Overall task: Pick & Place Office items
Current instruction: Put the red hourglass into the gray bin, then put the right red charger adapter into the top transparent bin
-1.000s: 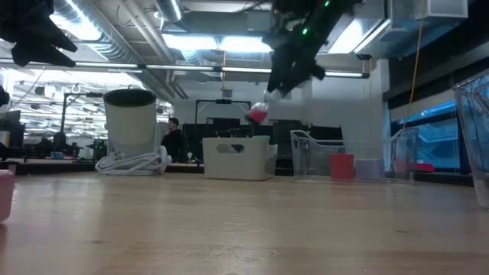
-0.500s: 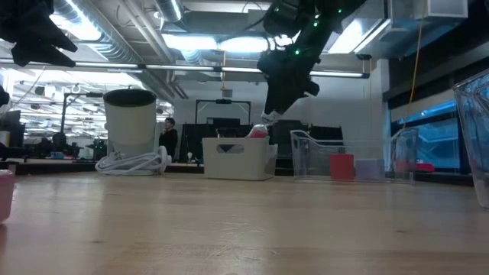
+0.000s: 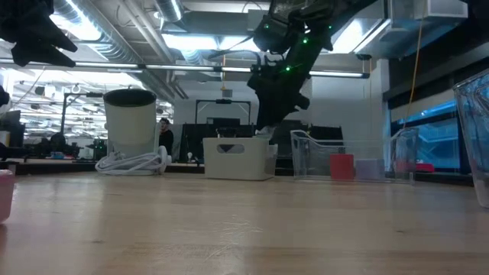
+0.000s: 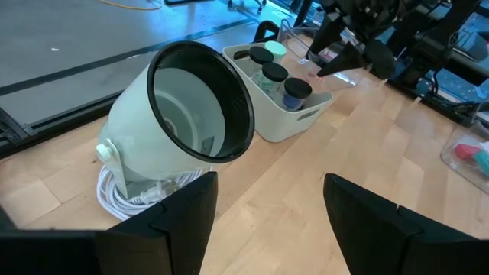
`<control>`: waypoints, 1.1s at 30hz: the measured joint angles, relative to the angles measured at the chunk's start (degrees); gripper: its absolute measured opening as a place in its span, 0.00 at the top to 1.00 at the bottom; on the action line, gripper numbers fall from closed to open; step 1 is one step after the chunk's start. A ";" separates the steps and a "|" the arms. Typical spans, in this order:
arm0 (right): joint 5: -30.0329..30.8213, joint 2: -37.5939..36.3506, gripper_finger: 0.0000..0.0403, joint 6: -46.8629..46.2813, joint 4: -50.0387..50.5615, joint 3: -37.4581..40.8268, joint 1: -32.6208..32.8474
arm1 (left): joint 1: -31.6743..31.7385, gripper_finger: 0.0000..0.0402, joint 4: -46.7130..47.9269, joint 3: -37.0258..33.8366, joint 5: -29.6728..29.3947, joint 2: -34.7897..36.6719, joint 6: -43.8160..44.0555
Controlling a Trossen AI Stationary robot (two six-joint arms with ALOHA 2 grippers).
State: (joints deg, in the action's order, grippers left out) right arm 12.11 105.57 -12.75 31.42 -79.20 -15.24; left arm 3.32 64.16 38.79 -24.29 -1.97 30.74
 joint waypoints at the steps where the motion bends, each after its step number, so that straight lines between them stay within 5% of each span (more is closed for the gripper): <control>1: 0.03 0.10 0.46 0.01 0.06 0.00 0.02 | 0.00 0.41 0.01 0.00 0.00 0.00 0.00; 8: -0.12 0.12 0.39 0.37 -1.84 0.00 -0.03 | 0.00 0.41 0.02 0.00 -0.01 -0.01 0.00; 18: -1.06 0.09 0.43 1.49 -6.96 0.00 0.00 | 0.01 0.41 0.01 0.01 -0.02 0.00 0.00; 24: -1.24 -0.59 0.34 3.05 -7.84 0.00 0.06 | 0.01 0.41 0.00 -0.01 -0.02 -0.01 0.00; 33: -6.00 -11.19 0.26 -0.16 -0.18 0.00 1.28 | 0.01 0.41 0.02 -0.01 -0.02 -0.01 0.00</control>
State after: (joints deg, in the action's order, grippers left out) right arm 6.11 94.39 -12.92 31.23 -79.20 -13.96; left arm 3.33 64.18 38.79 -24.32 -1.97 30.74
